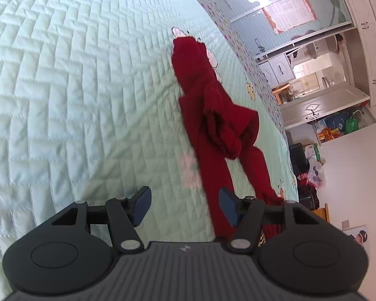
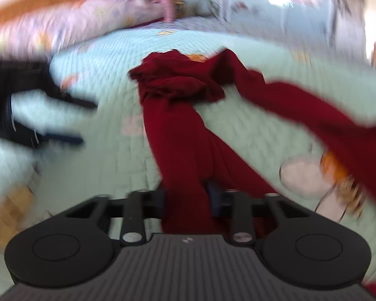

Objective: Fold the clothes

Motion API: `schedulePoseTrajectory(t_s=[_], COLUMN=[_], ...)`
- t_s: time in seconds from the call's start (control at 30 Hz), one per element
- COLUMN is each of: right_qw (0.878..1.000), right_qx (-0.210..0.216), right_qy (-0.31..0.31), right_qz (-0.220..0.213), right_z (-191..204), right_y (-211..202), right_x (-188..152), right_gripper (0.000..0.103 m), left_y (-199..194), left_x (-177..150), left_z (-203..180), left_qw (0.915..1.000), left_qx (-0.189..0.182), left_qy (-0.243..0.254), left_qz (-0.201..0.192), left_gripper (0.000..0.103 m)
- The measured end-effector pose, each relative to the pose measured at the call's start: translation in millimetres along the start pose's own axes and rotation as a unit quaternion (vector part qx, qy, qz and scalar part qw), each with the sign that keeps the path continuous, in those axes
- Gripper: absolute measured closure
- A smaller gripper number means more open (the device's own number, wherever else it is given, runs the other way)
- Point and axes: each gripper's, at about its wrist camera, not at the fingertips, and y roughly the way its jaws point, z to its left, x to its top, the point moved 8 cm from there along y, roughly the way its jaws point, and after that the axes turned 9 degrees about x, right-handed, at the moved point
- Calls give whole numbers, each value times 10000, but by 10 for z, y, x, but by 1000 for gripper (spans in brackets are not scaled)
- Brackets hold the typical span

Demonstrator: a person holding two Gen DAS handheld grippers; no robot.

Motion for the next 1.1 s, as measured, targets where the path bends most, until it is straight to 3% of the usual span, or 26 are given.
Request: schedulePoseTrajectory(t_s=[0.03,0.13,0.3,0.43,0.53,0.6,0.67,0.73,0.83,0.9,0.97,1.0,1.1], right_qw=[9986,9824,9563,9208,8989,9043,9173,9285,9380,9412,9420,9414,9387], right_qx=[445,1614,2624,3492,3893,3766,3475,3138,2750,2612,2542,2524,2484], right_qy=[281,934,1292,1732,1996,2004,1946,1977,2100,2141,2187,2226,2355], right_qz=[15,85,30,-143,-236,-145,40,194,227,77,-123,-231,-403], right_z=[18,85,171,138,28,-10,-26,-7,25,47,63,73,79], right_y=[-62,-297,-936,-1522,-1789,-1841,-1859,-1788,-1694,-1681,-1686,-1688,-1660], right_x=[-35,-143,-389,-555,-669,-737,-809,-869,-907,-870,-811,-784,-735], right_gripper=[93,93,93,93,93,93,93,89,83,67,57,52,50], left_y=[0,-5,-7,153,304,398,431,320,-102,-502,-863,-967,-1190], left_x=[-11,-38,-240,-520,-620,-616,-590,-558,-493,-412,-338,-327,-295], left_z=[3,18,-59,-229,-394,-439,-451,-458,-468,-408,-254,-141,245], left_qw=[10000,9997,9979,9947,9916,9895,9900,9917,9933,9937,9944,9956,9932], left_qx=[-32,-83,-398,-632,-814,-874,-832,-851,-1033,-992,-713,-424,592], left_qy=[-66,-234,-458,-463,-568,-814,-863,-794,-523,-242,-35,84,382], left_qz=[-14,-25,220,660,834,809,738,546,-35,-453,-781,-836,-929], left_gripper=[41,41,34,32,32,36,58,70,75,76,75,75,71])
